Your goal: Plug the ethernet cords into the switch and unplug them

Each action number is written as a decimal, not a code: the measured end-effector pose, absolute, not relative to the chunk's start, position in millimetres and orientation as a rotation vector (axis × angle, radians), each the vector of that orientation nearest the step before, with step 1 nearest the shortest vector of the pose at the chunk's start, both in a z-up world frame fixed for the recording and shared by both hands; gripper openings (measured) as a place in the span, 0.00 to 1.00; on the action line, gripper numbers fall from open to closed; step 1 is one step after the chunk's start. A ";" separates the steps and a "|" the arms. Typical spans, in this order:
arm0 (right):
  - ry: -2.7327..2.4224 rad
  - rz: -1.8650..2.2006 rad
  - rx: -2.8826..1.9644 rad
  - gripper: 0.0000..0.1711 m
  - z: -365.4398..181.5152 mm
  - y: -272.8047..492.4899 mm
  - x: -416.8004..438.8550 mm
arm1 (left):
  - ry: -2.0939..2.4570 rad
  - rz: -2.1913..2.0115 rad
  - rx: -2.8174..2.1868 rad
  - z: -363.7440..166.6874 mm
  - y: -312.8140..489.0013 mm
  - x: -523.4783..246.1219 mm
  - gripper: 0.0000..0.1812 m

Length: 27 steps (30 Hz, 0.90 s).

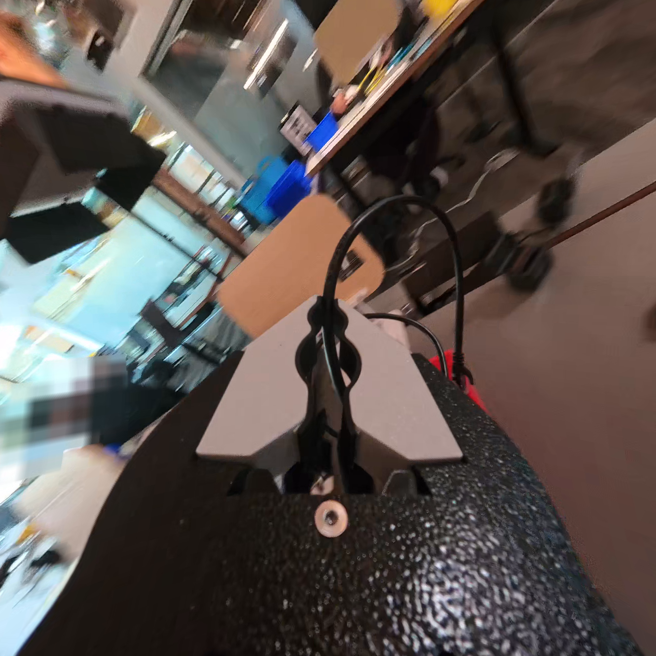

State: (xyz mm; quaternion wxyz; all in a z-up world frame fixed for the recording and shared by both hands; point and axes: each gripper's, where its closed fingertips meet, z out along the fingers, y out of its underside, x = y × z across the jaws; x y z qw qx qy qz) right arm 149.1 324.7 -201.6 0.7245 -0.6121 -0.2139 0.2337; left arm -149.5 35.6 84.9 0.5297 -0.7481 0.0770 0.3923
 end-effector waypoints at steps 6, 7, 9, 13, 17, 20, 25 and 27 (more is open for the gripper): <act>-0.439 0.481 -1.344 0.48 -198.5 327.8 158.3 | 0.438 0.518 -1.733 49.8 153.4 -47.2 0.01; -0.424 0.471 -1.338 0.48 -196.7 328.7 162.2 | 0.479 0.459 -1.729 41.3 172.7 -27.7 0.01; -0.368 0.446 -1.324 0.49 -191.0 332.0 174.1 | 0.548 0.330 -1.740 21.2 210.5 8.1 0.02; -0.287 0.396 -1.268 0.50 -176.3 332.3 196.2 | 0.645 0.180 -1.860 -29.3 273.7 62.8 0.01; -0.199 0.276 -1.269 0.47 -171.9 339.1 227.7 | 0.728 0.146 -1.974 -80.6 326.8 89.7 0.02; -0.119 0.207 -1.342 0.46 -181.1 351.4 251.9 | 0.742 0.077 -2.072 -116.3 358.0 91.6 0.02; -0.097 0.162 -1.431 0.45 -193.2 360.7 262.0 | 0.753 0.063 -2.227 -178.9 397.5 77.8 0.01; -0.119 0.160 -1.458 0.45 -197.6 362.7 257.8 | 0.761 0.081 -2.295 -207.0 407.6 70.7 0.01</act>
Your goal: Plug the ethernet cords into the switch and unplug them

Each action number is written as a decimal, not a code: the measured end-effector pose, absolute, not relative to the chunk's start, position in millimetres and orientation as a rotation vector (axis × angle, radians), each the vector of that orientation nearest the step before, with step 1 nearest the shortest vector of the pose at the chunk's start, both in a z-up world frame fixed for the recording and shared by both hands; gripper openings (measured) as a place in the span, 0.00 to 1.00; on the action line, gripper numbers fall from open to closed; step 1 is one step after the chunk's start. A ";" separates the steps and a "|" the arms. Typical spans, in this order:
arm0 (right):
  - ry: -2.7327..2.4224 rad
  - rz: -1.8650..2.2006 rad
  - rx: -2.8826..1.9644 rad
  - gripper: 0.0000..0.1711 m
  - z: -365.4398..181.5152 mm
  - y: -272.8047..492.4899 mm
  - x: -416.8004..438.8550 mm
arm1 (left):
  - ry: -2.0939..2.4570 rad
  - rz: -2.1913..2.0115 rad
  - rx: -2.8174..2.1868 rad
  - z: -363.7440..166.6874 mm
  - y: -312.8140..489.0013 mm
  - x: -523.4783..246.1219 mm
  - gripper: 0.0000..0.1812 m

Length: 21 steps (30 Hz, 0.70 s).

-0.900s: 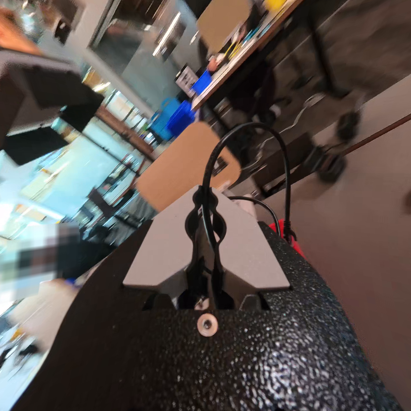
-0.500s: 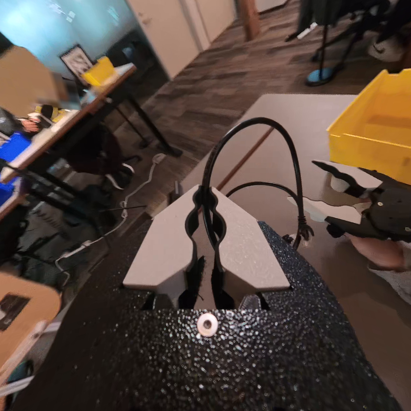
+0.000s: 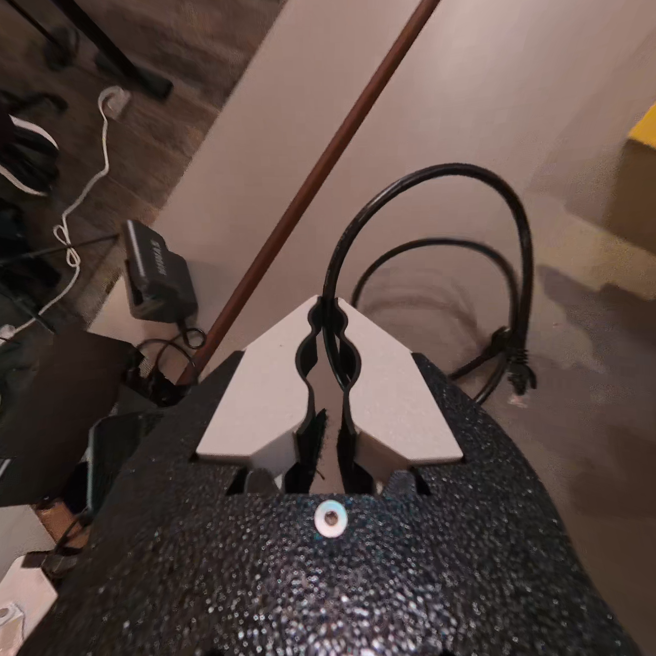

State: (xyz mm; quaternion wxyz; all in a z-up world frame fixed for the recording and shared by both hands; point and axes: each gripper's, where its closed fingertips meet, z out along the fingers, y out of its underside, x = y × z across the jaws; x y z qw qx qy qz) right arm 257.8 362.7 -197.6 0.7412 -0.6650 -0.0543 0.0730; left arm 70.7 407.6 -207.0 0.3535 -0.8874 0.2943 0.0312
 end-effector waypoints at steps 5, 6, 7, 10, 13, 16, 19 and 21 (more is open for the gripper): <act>-0.196 0.210 -1.418 0.45 -192.8 358.5 240.0 | 0.644 0.006 -2.271 -240.2 426.5 67.3 0.06; -0.221 0.227 -1.398 0.45 -190.3 356.4 234.6 | 0.617 -0.045 -2.249 -239.2 424.0 69.0 0.14; -0.247 0.250 -1.371 0.45 -186.7 353.3 228.5 | 0.598 -0.089 -2.205 -234.7 419.8 70.4 0.22; -0.312 0.296 -1.308 0.45 -178.5 344.3 213.0 | 0.501 -0.117 -2.086 -221.2 394.6 55.1 0.51; -0.361 0.311 -1.295 0.45 -179.5 340.7 201.2 | 0.334 -0.189 -2.022 -224.5 351.6 25.9 0.57; -0.453 0.373 -1.273 0.44 -181.6 332.5 180.5 | 0.198 -0.350 -1.926 -237.5 312.9 10.9 0.55; -0.676 0.494 -1.194 0.38 -183.2 305.1 141.7 | 0.140 -0.367 -1.806 -243.0 283.8 -2.9 0.52; -0.850 0.546 -1.178 0.37 -195.1 286.6 114.0 | 0.160 -0.392 -1.730 -242.2 264.5 -1.2 0.50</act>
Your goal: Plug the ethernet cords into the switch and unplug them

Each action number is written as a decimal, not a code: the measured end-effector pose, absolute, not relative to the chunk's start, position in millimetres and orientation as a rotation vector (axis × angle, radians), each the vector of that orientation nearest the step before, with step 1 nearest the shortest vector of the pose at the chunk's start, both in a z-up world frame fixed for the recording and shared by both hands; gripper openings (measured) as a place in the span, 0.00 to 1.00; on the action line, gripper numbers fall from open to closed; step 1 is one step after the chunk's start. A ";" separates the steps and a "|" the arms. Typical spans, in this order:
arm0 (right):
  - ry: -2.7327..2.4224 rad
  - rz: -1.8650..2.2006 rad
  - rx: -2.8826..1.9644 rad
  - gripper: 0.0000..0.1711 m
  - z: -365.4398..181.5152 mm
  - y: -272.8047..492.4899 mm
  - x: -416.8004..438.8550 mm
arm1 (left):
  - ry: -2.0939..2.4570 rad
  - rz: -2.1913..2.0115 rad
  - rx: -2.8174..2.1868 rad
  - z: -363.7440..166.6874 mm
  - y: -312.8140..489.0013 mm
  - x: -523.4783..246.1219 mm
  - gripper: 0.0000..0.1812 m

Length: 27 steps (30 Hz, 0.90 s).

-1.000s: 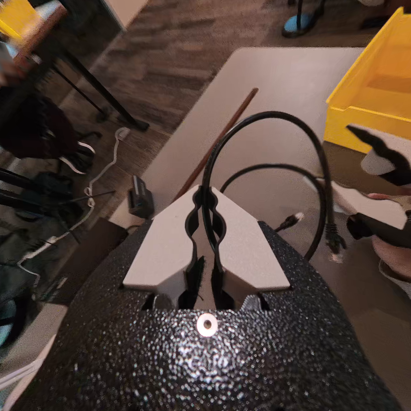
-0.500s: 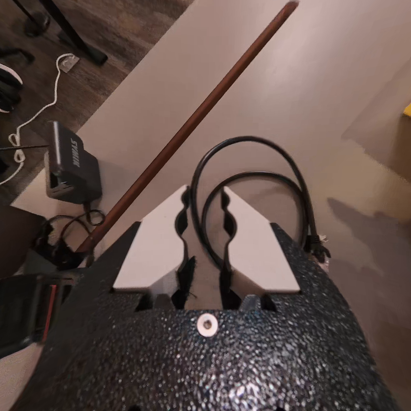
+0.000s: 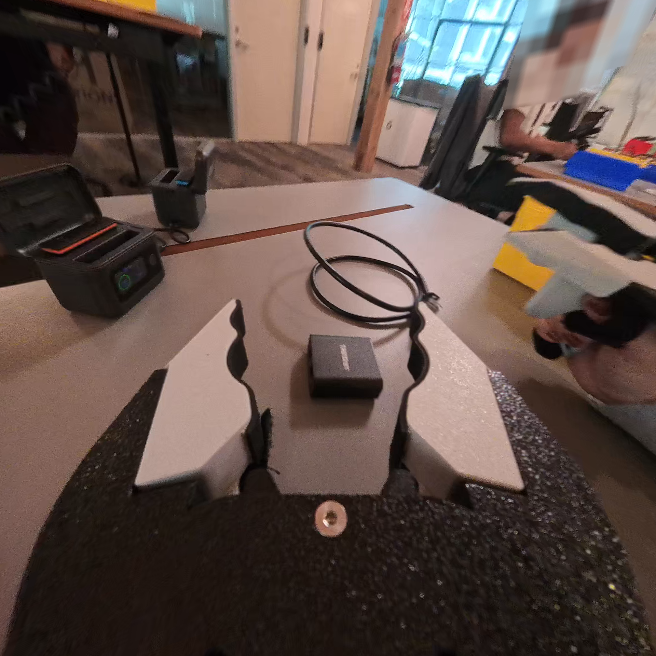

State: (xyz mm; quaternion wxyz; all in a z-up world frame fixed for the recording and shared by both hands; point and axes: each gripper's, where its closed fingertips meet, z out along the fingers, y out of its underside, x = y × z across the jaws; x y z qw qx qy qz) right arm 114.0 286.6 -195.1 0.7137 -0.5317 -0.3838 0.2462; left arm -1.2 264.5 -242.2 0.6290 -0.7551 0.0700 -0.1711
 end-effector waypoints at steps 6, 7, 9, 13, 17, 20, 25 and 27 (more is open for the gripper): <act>-1.187 0.570 -1.203 0.37 -234.9 256.0 69.8 | 0.308 -0.220 -1.554 -220.2 238.2 -14.7 0.53; -1.219 0.595 -1.235 0.37 -240.5 253.6 66.5 | 0.285 -0.242 -1.540 -216.7 239.3 -18.5 0.52; -1.294 0.668 -1.323 0.37 -256.0 246.2 58.3 | 0.246 -0.274 -1.535 -217.6 243.8 -24.5 0.52; -1.380 0.707 -1.514 0.42 -282.3 242.4 46.5 | 0.300 -0.346 -1.553 -222.2 247.4 -16.8 0.51; -1.343 0.670 -1.732 0.51 -302.6 257.4 38.3 | 0.374 -0.461 -1.556 -223.4 244.8 -5.4 0.47; -1.346 0.674 -1.796 0.51 -309.7 264.6 31.2 | 0.402 -0.542 -1.548 -222.0 240.9 -3.4 0.47; -1.441 0.719 -1.867 0.49 -323.3 263.3 16.3 | 0.492 -0.505 -1.527 -218.4 232.5 -7.1 0.46; -1.483 0.688 -1.846 0.48 -325.3 262.6 10.7 | 0.503 -0.503 -1.518 -217.4 230.4 -9.3 0.46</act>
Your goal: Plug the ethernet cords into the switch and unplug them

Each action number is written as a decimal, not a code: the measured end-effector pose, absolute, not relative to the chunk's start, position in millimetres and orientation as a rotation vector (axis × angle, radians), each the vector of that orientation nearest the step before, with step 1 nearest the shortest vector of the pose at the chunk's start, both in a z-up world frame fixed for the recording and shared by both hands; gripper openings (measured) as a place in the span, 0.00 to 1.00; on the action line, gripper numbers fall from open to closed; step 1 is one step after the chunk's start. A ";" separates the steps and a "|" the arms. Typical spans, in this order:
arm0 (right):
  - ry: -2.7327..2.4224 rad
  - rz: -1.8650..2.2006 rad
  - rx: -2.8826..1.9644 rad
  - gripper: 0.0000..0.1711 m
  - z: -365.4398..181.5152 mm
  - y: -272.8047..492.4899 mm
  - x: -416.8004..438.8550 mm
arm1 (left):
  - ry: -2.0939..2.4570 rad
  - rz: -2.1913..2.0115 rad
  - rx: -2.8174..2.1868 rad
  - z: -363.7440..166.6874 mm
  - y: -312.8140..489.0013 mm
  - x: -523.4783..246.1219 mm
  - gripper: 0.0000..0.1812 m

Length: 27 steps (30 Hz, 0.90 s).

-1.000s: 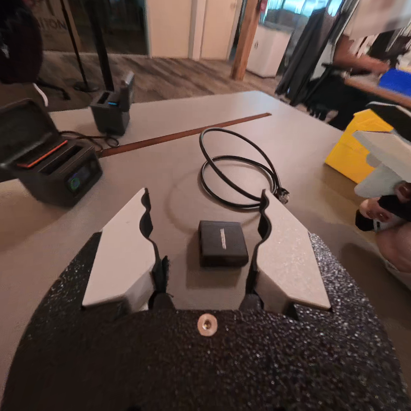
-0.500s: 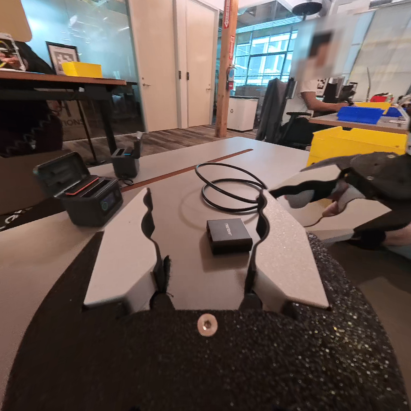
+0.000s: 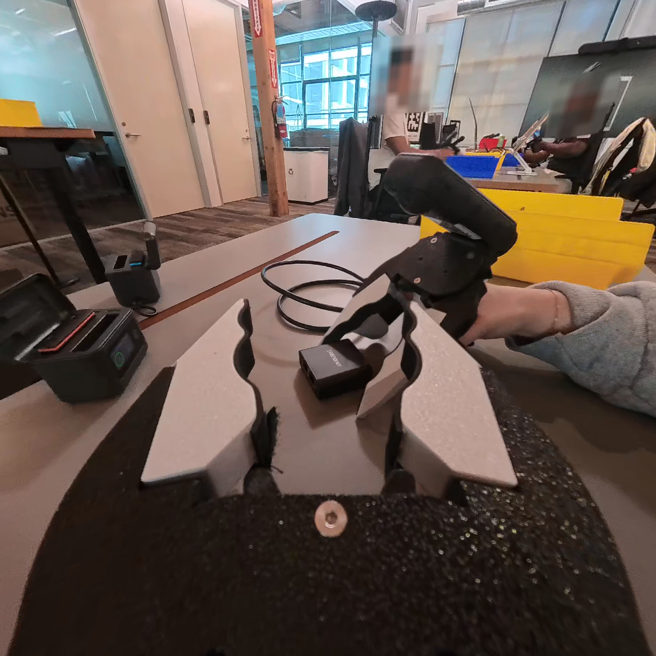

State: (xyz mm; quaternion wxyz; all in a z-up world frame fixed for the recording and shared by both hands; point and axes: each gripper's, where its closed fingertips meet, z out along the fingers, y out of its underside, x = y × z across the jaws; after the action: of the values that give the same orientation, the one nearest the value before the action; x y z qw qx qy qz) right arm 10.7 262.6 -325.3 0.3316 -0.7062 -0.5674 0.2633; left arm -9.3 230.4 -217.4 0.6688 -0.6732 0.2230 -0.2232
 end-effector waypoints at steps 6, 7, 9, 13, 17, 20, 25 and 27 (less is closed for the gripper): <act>-1.420 0.825 -1.899 0.36 -320.4 260.1 12.9 | 0.650 -0.399 -1.553 -230.4 225.7 -4.5 0.48; -1.386 0.888 -1.929 0.36 -318.2 259.8 14.4 | 0.695 -0.358 -1.569 -235.8 225.5 -2.2 0.49; -1.321 1.001 -1.980 0.36 -313.7 260.2 19.0 | 0.794 -0.253 -1.601 -248.3 225.5 2.4 0.51; -1.249 1.216 -2.039 0.36 -306.4 254.8 27.3 | 1.004 -0.059 -1.635 -276.0 227.8 18.5 0.52; -1.259 1.333 -2.050 0.35 -303.4 247.2 31.0 | 1.193 0.013 -1.635 -300.4 230.1 41.3 0.47; -1.244 1.394 -2.052 0.35 -301.3 245.4 32.1 | 1.254 0.064 -1.597 -303.8 234.1 49.7 0.37; -1.240 1.493 -2.034 0.35 -297.6 238.1 33.6 | 1.319 0.136 -1.572 -310.6 240.5 52.4 0.24; -1.235 1.521 -2.027 0.35 -296.3 236.3 34.1 | 1.355 0.155 -1.555 -313.6 240.2 55.4 0.19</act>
State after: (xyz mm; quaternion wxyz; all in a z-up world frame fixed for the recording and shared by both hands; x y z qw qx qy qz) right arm 34.1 236.3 -296.3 0.1605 -0.7096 -0.4325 0.5325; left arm 55.4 240.2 -313.6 0.5111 -0.6463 0.5630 0.0644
